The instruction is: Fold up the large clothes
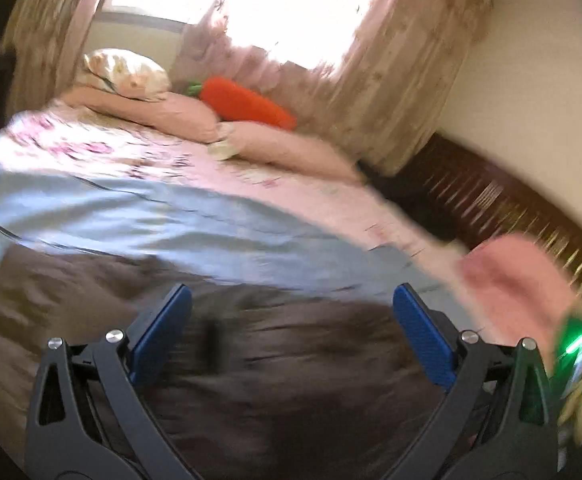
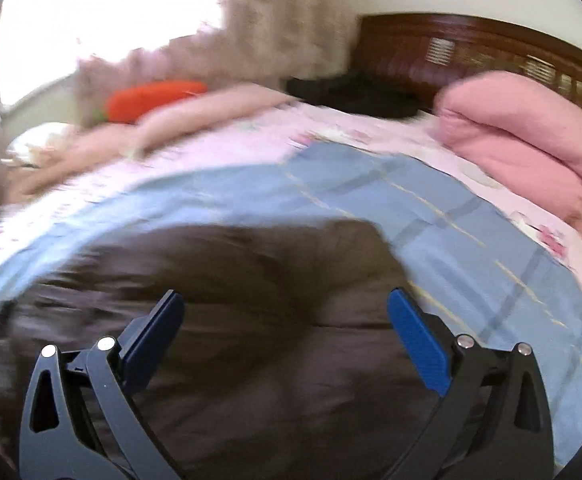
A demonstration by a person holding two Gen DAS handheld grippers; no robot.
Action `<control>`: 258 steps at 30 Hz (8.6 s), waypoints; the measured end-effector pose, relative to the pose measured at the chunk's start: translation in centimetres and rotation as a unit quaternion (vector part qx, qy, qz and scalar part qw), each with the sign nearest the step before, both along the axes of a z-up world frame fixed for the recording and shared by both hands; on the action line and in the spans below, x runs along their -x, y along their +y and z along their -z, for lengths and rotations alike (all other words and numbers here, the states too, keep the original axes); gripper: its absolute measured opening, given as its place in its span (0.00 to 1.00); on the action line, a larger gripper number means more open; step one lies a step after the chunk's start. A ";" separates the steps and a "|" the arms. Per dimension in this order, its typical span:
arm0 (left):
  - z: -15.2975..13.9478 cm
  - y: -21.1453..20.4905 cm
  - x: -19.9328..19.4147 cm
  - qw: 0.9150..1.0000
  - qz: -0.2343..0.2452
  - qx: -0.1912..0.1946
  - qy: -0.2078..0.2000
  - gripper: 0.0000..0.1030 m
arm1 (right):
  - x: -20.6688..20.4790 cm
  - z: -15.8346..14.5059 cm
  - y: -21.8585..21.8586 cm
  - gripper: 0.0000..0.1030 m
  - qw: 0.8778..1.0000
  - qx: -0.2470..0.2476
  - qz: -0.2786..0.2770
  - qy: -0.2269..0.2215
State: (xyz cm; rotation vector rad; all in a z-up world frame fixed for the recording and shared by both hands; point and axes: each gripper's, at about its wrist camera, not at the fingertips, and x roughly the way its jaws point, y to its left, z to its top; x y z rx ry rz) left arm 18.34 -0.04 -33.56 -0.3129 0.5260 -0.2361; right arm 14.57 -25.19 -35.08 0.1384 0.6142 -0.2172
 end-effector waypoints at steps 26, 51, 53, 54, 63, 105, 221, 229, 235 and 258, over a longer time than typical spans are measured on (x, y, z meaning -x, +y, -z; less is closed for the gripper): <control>9.5 2.1 -2.1 0.999 -0.007 -0.004 0.036 0.98 | -3.0 7.7 4.4 0.99 0.996 0.046 -0.071 0.023; 1.4 1.4 23.2 0.943 -0.131 -0.167 0.255 0.98 | 22.4 1.7 -9.9 0.99 0.937 -0.196 0.032 0.289; 3.6 1.7 24.9 0.933 -0.133 -0.172 0.286 0.98 | 25.2 4.0 -11.8 0.99 0.911 -0.259 0.042 0.318; 4.8 1.9 25.8 0.929 -0.127 -0.176 0.300 0.98 | 25.9 4.8 -12.5 0.99 0.905 -0.271 0.045 0.326; 9.2 2.9 29.3 0.915 -0.097 -0.199 0.337 0.98 | 28.7 8.6 -14.6 0.99 0.882 -0.321 0.075 0.337; 15.3 11.4 29.9 0.879 -0.206 0.365 0.227 0.90 | 26.7 11.1 -11.3 0.99 0.830 -0.512 0.104 0.198; 9.6 3.0 -35.9 0.929 -0.050 -0.179 0.320 0.96 | -38.3 6.4 -1.6 0.99 0.951 -0.079 -0.125 0.273; 9.4 14.0 -27.0 0.962 -0.142 -0.080 0.221 0.93 | -36.4 8.2 -12.5 0.99 0.966 -0.028 0.060 0.251; 8.7 20.6 -21.4 0.930 -0.310 0.071 0.183 0.97 | -32.8 6.4 -13.6 0.99 0.973 -0.043 0.126 0.187; 8.2 11.1 -25.2 0.949 -0.129 -0.193 0.213 0.98 | -32.7 8.0 -8.3 0.99 0.969 0.014 -0.023 0.244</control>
